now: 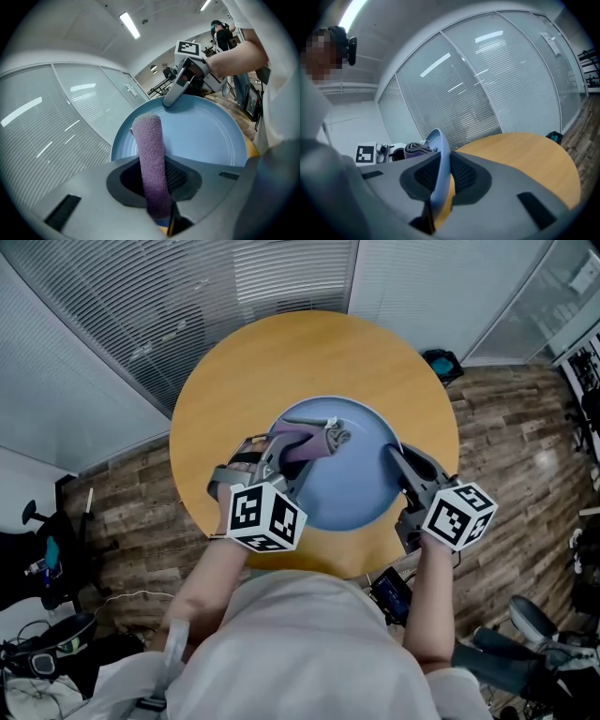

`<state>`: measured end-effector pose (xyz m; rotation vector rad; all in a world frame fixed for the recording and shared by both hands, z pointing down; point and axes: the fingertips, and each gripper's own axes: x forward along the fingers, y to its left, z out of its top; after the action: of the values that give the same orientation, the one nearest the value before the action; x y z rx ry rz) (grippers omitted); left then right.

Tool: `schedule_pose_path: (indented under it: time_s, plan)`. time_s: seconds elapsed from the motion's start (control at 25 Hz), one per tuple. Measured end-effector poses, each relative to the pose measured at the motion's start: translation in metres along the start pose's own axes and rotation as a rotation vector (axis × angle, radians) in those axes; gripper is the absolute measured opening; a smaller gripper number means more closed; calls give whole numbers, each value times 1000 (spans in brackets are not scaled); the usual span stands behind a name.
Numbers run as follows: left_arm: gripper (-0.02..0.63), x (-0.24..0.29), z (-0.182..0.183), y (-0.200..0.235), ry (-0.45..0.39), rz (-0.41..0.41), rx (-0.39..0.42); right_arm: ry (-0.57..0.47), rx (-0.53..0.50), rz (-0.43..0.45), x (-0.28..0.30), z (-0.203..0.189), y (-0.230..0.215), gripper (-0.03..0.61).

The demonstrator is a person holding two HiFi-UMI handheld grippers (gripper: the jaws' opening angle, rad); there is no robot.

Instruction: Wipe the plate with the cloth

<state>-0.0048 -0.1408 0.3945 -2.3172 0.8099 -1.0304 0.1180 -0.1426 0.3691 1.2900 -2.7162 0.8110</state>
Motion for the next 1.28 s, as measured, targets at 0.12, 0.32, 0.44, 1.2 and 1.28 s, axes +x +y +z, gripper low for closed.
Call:
schedule_pose_path:
  time_s: [0.12,0.32,0.44,1.2,1.28]
  plan:
    - [78,-1,-3,5,-10,-2,-31,-11,9,1,0,3,-1,54]
    - [78,-2,-7,10,-45,-24,-121,-22,17,7,3,5,-1,55]
    - [78,-3,-7,10,-63,-38,-165,-30,25,8,2,5,-2,55]
    - [78,3,9,4,-111,-95,-231,-15,43,19,10,5,-1,55]
    - [78,4,13,3,-116,-100,-227,-9,37,23,10,5,0,55]
